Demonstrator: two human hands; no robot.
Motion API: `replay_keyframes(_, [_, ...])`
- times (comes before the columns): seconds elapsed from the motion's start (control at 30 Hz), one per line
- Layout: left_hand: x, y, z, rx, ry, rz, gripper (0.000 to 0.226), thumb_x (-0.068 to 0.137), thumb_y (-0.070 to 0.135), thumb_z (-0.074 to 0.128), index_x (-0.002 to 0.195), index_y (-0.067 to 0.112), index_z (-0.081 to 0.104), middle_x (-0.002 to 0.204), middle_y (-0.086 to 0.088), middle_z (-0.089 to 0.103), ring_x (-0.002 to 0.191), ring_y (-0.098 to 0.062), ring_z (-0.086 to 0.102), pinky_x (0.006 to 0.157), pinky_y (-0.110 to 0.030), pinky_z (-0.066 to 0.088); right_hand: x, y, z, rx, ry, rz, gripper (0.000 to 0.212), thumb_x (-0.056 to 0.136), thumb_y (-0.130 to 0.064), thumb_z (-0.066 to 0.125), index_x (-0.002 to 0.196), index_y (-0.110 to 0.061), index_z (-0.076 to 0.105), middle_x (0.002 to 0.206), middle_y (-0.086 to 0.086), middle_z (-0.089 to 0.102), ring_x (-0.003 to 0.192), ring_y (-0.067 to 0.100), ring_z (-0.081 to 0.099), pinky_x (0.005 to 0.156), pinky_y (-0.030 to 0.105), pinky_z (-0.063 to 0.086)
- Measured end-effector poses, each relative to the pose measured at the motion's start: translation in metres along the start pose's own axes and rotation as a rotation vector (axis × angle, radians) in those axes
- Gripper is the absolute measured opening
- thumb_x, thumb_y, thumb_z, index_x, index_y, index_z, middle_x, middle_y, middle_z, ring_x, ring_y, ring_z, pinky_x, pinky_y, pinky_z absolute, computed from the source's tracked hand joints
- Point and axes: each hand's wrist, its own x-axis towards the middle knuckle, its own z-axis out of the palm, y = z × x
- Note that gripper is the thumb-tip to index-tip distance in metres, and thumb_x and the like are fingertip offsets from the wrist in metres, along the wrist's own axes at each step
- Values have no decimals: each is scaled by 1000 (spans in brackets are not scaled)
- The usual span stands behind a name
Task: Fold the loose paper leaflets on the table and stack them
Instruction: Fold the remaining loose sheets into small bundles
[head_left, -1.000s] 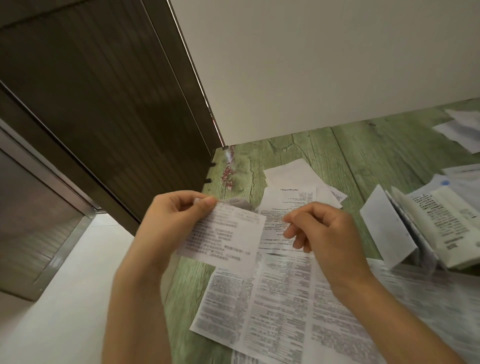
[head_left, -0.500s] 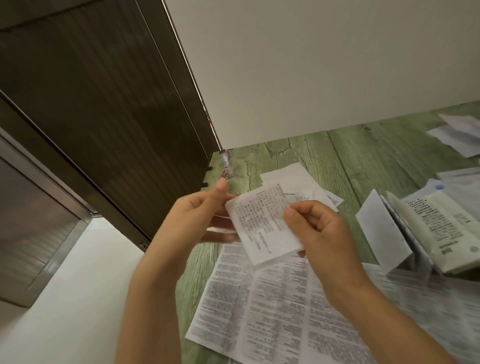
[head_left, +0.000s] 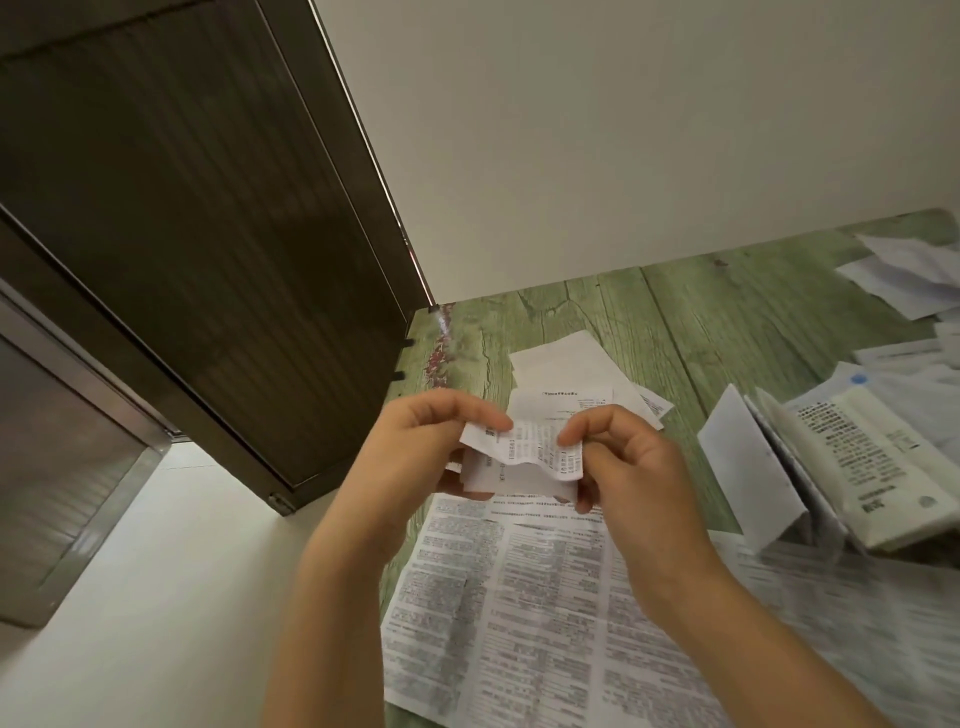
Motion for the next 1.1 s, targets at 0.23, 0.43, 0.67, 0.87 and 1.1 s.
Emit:
replay_keyframes(0.23, [2,-5,4,-76,-171,-89,43,84,44,52,106,8,63,89,-14,73,76,-27,71,52,-28,56,2,3,-1,-90,4,-102,41,87,15,38,61,-16,50,72,18,54,60,14,41,49,17,33])
replay_keyframes(0.43, [5,-10,7,-94,-145,-78,24,90,18,57,105,-1,62,88,-15,73,69,-25,71,47,-22,54,-1,2,3,26,23,-35,22,97,-6,41,85,-16,57,76,0,61,55,3,50,47,15,39])
replay_keyframes(0.67, [6,-11,6,-77,-134,-18,24,77,7,67,101,2,64,81,-10,73,68,-19,70,52,-23,56,-2,1,2,-34,-49,21,13,89,-22,62,93,-10,63,70,1,64,49,6,54,48,18,45])
replay_keyframes(0.87, [4,-10,-2,-158,-303,-19,64,76,-19,57,123,25,51,102,-12,72,92,-30,69,70,-31,60,3,1,-2,101,43,72,20,90,-11,61,103,-26,57,62,-3,65,46,7,52,46,20,45])
replay_keyframes(1.1, [4,-10,-5,-140,-321,30,63,78,-18,56,125,23,50,104,-10,72,91,-25,69,74,-30,59,4,2,-1,124,33,100,13,93,-11,56,101,-19,61,65,1,63,45,7,51,46,22,44])
